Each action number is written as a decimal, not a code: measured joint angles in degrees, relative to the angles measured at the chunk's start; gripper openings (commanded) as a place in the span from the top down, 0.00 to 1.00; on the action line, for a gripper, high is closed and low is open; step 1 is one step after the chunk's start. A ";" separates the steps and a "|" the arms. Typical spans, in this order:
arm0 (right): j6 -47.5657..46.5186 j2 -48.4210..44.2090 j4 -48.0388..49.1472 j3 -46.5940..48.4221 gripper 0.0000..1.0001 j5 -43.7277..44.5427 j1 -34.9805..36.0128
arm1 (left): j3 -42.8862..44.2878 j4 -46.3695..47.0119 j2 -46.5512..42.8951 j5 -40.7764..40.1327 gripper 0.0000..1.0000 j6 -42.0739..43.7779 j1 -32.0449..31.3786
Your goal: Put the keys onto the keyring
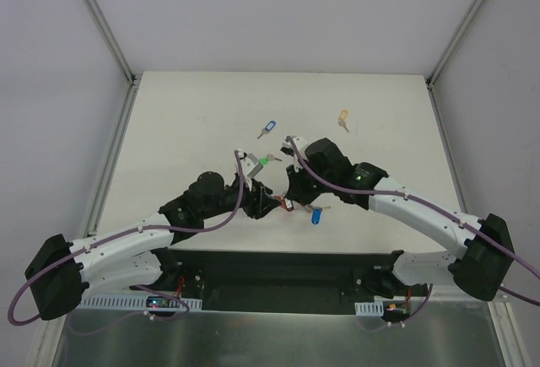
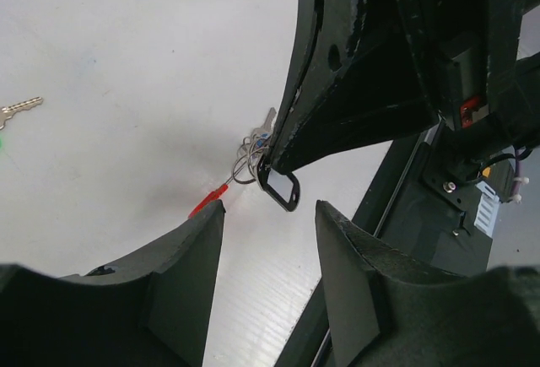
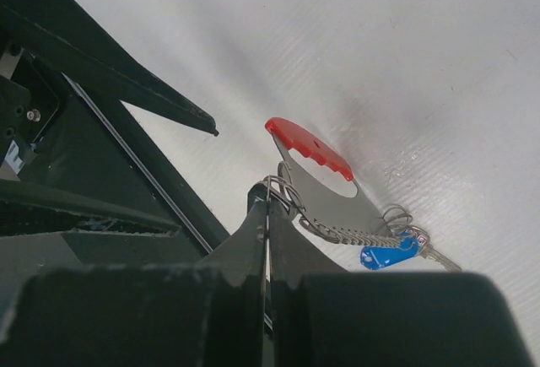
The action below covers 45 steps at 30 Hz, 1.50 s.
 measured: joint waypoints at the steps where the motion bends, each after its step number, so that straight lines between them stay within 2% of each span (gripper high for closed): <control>1: -0.13 0.79 -0.55 0.44 0.99 -0.20 0.00 | -0.42 0.90 0.39 -0.09 0.53 -0.17 0.00; 7: -0.48 3.87 -0.79 1.57 0.99 -1.46 0.00 | -2.05 3.72 1.22 -0.61 0.61 -1.14 0.00; 11: -0.63 3.98 -0.90 1.84 0.99 -2.34 0.00 | -4.15 6.16 1.33 -2.03 0.72 -1.88 0.02; 14: -0.85 4.07 -0.87 1.84 0.99 -3.08 0.00 | -5.88 7.74 1.60 -3.04 0.73 -3.08 0.00; 17: -0.87 4.07 -0.90 1.84 0.99 -3.69 0.00 | -6.62 8.90 2.16 -3.23 0.68 -3.91 0.00; 18: -0.87 4.07 -0.90 1.84 0.99 -3.82 0.00 | -6.62 9.38 2.51 -3.21 0.62 -4.13 0.00; 23: -1.33 4.02 -2.12 2.82 0.99 -3.93 0.00 | -6.62 11.85 4.61 -2.82 0.52 -4.15 0.02; 32: -3.58 1.40 -5.60 4.79 0.99 -4.52 -0.09 | -6.62 15.54 12.52 -1.75 0.50 -3.41 0.00; 37: -4.98 -0.48 -8.22 4.70 0.99 -4.39 -0.66 | -6.60 16.92 15.41 -3.74 0.51 -1.16 0.07; 45: -5.53 -1.73 -7.65 2.56 0.99 -5.73 -1.95 | -4.70 21.16 21.20 -6.84 0.51 1.90 3.48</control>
